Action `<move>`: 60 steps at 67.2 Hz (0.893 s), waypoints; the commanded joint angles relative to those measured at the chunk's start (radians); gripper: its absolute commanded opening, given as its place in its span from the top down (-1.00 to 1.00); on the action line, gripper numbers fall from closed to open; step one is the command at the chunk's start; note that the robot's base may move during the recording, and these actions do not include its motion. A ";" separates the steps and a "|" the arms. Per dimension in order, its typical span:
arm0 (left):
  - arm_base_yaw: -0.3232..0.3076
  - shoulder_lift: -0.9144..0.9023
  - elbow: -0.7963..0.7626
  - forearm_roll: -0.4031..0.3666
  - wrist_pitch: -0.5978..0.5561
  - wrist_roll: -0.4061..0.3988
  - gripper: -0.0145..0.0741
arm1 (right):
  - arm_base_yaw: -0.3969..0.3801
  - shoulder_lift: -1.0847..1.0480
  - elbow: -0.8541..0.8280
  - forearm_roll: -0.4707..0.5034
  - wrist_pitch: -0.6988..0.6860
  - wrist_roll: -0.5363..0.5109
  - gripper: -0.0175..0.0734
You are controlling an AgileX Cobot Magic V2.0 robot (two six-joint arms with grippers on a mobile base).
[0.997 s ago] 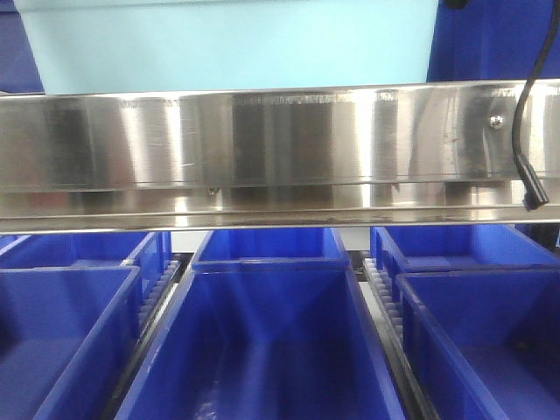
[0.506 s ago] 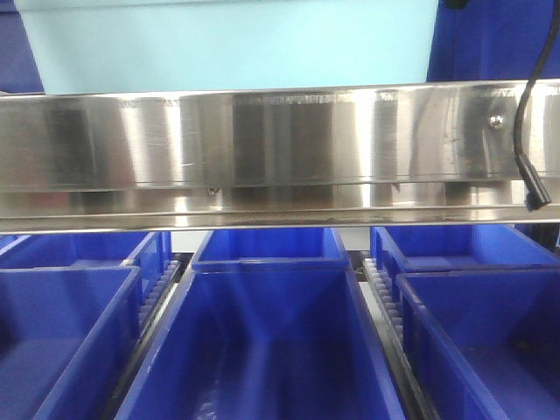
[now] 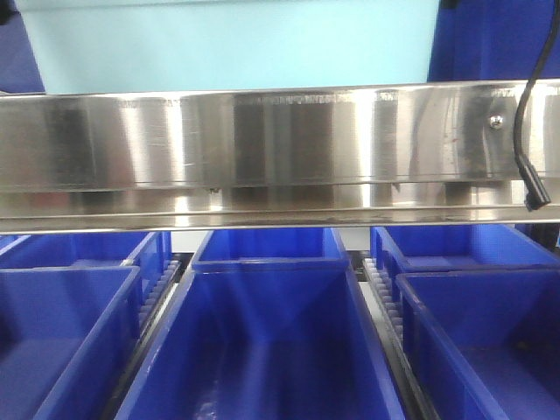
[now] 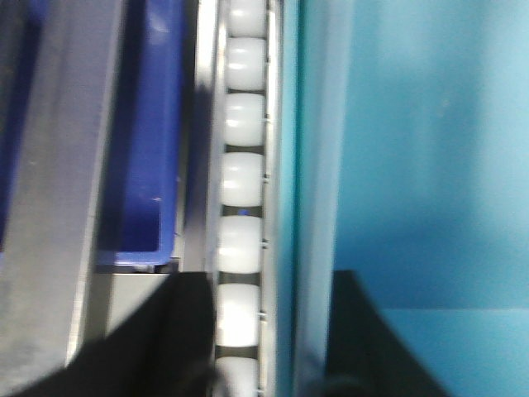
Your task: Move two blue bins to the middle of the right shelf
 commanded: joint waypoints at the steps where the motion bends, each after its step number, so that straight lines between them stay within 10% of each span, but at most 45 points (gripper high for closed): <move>1: -0.002 -0.002 0.001 -0.032 -0.004 -0.001 0.68 | -0.003 -0.002 0.004 -0.009 -0.011 -0.005 0.98; 5: -0.002 -0.002 0.001 -0.039 -0.004 -0.001 0.93 | -0.003 -0.002 0.004 -0.009 -0.011 -0.005 0.97; 60: -0.076 -0.021 -0.131 0.070 -0.004 -0.005 0.92 | -0.002 -0.069 -0.002 -0.055 -0.011 -0.005 0.97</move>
